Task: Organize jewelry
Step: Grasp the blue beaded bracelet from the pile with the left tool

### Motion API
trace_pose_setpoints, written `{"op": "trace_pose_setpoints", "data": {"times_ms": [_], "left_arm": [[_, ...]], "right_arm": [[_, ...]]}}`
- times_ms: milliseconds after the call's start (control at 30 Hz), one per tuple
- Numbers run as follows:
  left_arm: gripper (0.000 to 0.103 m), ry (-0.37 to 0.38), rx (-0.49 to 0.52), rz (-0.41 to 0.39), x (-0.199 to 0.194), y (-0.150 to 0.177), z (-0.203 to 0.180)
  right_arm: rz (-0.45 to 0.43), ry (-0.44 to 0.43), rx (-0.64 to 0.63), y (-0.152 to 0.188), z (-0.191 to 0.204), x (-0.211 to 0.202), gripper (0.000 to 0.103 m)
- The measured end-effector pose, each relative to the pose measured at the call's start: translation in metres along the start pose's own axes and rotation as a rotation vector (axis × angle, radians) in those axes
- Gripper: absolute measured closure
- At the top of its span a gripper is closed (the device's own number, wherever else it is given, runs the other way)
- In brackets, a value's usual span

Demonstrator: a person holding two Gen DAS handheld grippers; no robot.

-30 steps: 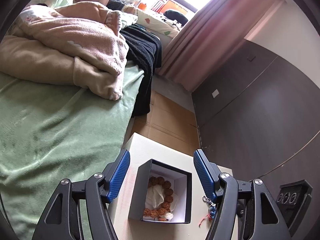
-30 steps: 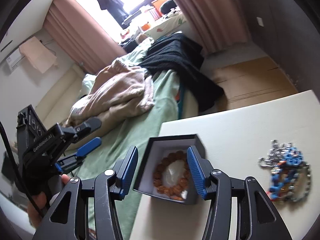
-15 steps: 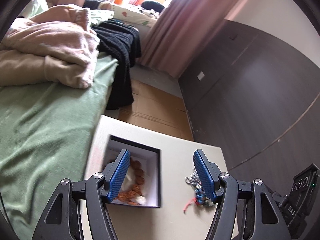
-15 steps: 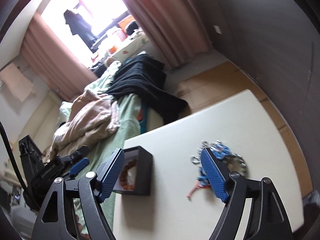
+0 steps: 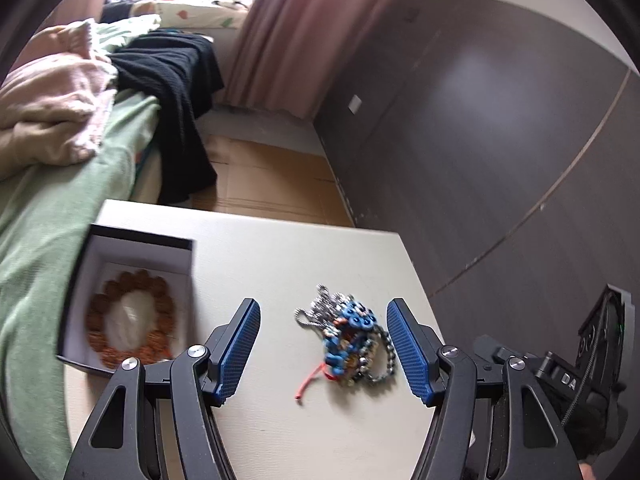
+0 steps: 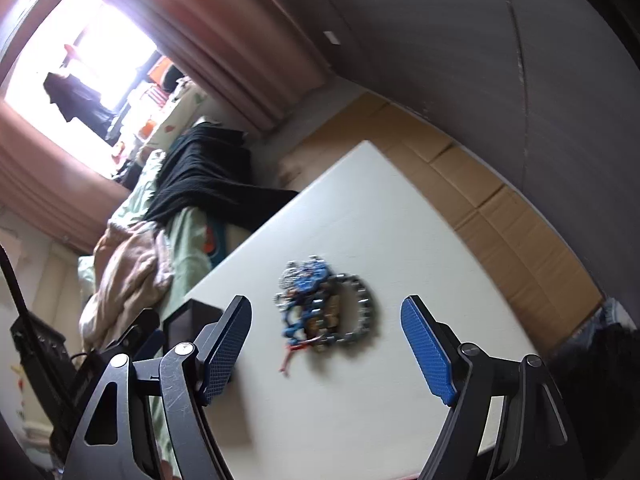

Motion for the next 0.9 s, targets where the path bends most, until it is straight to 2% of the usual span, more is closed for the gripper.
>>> {"op": "trace_pose_setpoints", "data": {"times_ms": [67, 133, 333, 400, 467, 833, 900], "left_arm": [[0.036, -0.006, 0.019, 0.01, 0.009, 0.005, -0.007], [0.037, -0.013, 0.034, 0.018, 0.015, 0.008, -0.012], [0.049, -0.033, 0.071, 0.066, 0.04, 0.02, -0.019], [0.058, -0.045, 0.089, 0.086, 0.049, 0.025, -0.02], [0.063, -0.061, 0.102, 0.113, 0.06, 0.031, -0.019], [0.064, -0.124, 0.131, 0.204, 0.103, 0.049, -0.008], [0.081, -0.129, 0.128, 0.215, 0.107, 0.051, -0.006]], "right_arm": [[0.024, 0.019, 0.013, 0.001, -0.011, 0.006, 0.032], [0.049, 0.016, 0.033, 0.002, -0.019, 0.01, 0.033], [0.069, 0.008, 0.058, -0.002, -0.028, 0.018, 0.042], [0.085, 0.005, 0.067, -0.003, -0.031, 0.022, 0.049], [0.1, 0.005, 0.068, -0.002, -0.032, 0.027, 0.051], [0.145, -0.035, 0.085, -0.009, -0.023, 0.044, 0.052], [0.165, -0.04, 0.086, -0.007, -0.02, 0.051, 0.052]]}}
Point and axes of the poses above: each gripper's, at about its wrist camera, not at the fingertips, and x roughly the way its jaws point, z to its left, y to its underside, the point moved 10 cm from there along x, roughly the way its jaws point, and after that the axes turned 3 degrees about -y, right-handed, at the moved point
